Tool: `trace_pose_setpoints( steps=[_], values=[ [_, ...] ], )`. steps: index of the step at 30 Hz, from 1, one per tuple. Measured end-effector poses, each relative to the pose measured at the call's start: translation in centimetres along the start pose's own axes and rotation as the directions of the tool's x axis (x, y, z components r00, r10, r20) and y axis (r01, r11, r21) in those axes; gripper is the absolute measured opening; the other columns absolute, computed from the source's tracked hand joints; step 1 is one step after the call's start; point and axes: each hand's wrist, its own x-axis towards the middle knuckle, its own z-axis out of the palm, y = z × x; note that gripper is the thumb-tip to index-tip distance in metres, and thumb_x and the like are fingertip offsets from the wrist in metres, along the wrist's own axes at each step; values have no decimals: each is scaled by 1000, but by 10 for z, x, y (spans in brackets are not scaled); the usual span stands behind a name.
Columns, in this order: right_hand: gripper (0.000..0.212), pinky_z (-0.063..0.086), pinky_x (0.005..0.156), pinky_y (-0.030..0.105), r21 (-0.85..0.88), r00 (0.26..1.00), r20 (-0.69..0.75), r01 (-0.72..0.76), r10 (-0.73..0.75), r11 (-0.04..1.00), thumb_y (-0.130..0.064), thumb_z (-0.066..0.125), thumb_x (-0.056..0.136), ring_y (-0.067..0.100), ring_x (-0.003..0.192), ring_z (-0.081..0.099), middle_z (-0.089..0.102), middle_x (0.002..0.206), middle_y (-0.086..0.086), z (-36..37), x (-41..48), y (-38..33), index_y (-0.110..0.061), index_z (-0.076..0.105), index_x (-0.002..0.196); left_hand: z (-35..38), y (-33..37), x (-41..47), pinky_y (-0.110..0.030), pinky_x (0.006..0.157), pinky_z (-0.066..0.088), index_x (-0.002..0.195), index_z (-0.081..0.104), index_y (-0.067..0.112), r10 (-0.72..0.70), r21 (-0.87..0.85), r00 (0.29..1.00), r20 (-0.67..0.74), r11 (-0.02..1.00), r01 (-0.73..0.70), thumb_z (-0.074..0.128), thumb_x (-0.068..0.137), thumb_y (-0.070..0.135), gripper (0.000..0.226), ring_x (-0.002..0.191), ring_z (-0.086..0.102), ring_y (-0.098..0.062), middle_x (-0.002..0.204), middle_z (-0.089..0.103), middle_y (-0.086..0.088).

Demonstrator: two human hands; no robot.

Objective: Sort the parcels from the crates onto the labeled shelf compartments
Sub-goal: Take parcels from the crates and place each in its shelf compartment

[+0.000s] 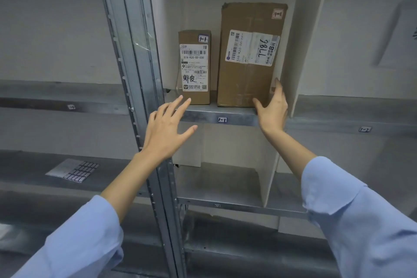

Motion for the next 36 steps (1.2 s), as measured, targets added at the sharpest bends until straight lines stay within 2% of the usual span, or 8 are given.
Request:
trace_pose_setpoints(
  steps=[5,10,17,21,26,30,36],
  values=[
    [73,38,106,35,-32,990,29,141,-141,989,-30,65,94,23,136,42,39,153,5,-25,-20,-1,-18,26,155,2,20,3,-42,114,21,155,21,34,67,-39,998,6,997,-67,37,94,62,69,142,26,-21,161,23,7],
    [75,30,98,22,-52,988,17,156,-155,986,-43,62,94,15,142,34,32,158,-1,-69,-44,9,-26,23,156,12,67,9,-44,113,24,154,23,35,161,-120,987,14,980,-158,31,91,67,71,141,29,-22,160,26,7],
    [82,35,112,39,-280,998,-51,25,-41,960,-56,59,91,15,145,28,24,162,-8,-174,-66,58,-38,13,157,36,180,16,-42,111,25,153,28,33,354,-303,935,2,892,-337,24,85,70,77,139,32,-23,159,29,6],
    [85,36,108,40,-469,993,-120,-65,9,881,-57,59,91,22,143,32,28,159,-4,-255,-80,96,-35,11,157,47,269,19,-42,108,28,152,31,31,490,-392,871,-25,797,-460,25,85,69,77,137,35,-24,158,32,3],
    [85,35,110,43,-662,969,-218,-234,116,712,-63,54,91,23,146,26,24,162,1,-364,-101,142,-33,11,158,61,389,8,-45,107,31,152,32,31,656,-452,753,-52,657,-603,27,86,69,77,137,37,-26,158,32,1],
    [85,37,110,44,-740,947,-295,-311,127,597,-63,52,91,25,145,27,25,161,2,-450,-125,174,-34,8,158,65,487,-8,-44,108,29,153,30,33,734,-513,673,-88,546,-663,23,85,71,78,139,33,-26,159,29,1],
    [83,35,112,44,-759,884,-417,-467,211,455,-65,49,92,25,148,21,18,164,0,-587,-148,216,-33,10,158,58,649,-44,-43,112,23,154,23,34,798,-605,581,-160,386,-697,22,87,73,77,143,24,-22,162,21,3]
  ],
)
